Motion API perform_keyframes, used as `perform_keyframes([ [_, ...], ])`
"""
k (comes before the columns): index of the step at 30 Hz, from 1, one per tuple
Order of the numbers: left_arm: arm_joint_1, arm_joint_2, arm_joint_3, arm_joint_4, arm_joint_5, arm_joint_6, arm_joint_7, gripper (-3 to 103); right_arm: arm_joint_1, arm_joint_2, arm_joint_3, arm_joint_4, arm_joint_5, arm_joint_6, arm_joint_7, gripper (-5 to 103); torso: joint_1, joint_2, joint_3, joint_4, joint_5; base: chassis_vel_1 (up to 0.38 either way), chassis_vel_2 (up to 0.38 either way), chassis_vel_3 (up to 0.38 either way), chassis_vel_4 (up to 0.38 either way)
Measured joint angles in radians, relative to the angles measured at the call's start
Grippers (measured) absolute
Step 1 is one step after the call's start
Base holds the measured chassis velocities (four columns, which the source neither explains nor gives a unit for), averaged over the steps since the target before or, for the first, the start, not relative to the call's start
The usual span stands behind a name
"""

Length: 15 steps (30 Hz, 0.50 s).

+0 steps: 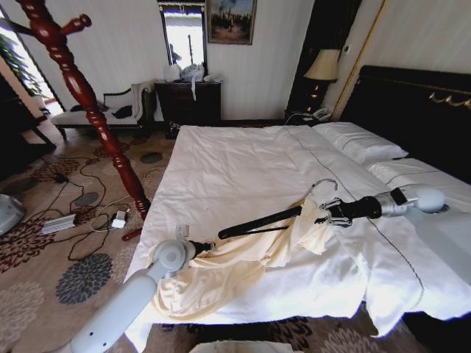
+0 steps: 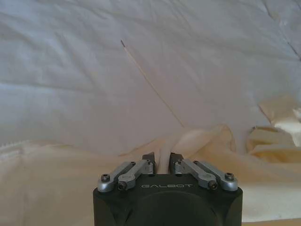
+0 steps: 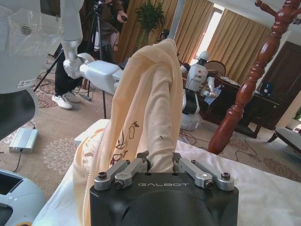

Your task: Pick up the clothes from the bed and hang them on the clothes hanger.

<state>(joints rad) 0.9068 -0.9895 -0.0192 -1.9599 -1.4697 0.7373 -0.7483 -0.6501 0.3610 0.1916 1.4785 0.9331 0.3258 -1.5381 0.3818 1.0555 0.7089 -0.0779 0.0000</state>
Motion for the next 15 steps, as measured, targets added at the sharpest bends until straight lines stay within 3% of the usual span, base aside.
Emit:
perform_keyframes([
  [2, -0.018, -0.005, -0.037, -0.001, 0.006, -0.015, 0.022, 8, -0.002, 0.000, 0.001, -0.013, 0.002, -0.001, 0.003, 18, 0.000, 0.000, 0.000, 0.0002, -0.0001, 0.000, 0.000, 0.000, 0.000],
  [4, -0.023, -0.005, -0.043, 0.000, 0.008, -0.021, 0.027, 8, -0.003, -0.001, 0.001, -0.015, 0.004, -0.001, 0.005, 18, 0.000, 0.000, 0.000, 0.0001, -0.0001, 0.000, 0.000, 0.000, 0.000],
  [7, -0.109, 0.006, -0.085, 0.018, 0.066, -0.109, 0.133, 0, -0.009, 0.006, -0.001, -0.032, 0.021, -0.004, 0.084, 18, 0.000, 0.000, 0.000, -0.0002, -0.0001, 0.000, 0.000, 0.000, 0.000],
  [8, -0.109, 0.006, -0.085, 0.018, 0.066, -0.109, 0.133, 0, -0.009, 0.006, -0.001, -0.032, 0.021, -0.004, 0.084, 18, 0.000, 0.000, 0.000, -0.0002, -0.0001, 0.000, 0.000, 0.000, 0.000],
  [11, -0.224, 0.022, -0.111, 0.011, 0.080, -0.183, 0.211, 0, -0.010, 0.028, -0.017, -0.039, 0.032, -0.016, 0.303, 18, 0.000, 0.000, 0.000, 0.0000, -0.0002, 0.000, 0.000, 0.000, 0.000],
  [15, -0.299, 0.040, -0.129, -0.010, 0.075, -0.213, 0.231, 0, 0.007, 0.057, -0.032, -0.052, 0.027, -0.022, 0.426, 18, 0.000, 0.000, 0.000, -0.0003, 0.0002, 0.000, 0.000, 0.000, 0.000],
])
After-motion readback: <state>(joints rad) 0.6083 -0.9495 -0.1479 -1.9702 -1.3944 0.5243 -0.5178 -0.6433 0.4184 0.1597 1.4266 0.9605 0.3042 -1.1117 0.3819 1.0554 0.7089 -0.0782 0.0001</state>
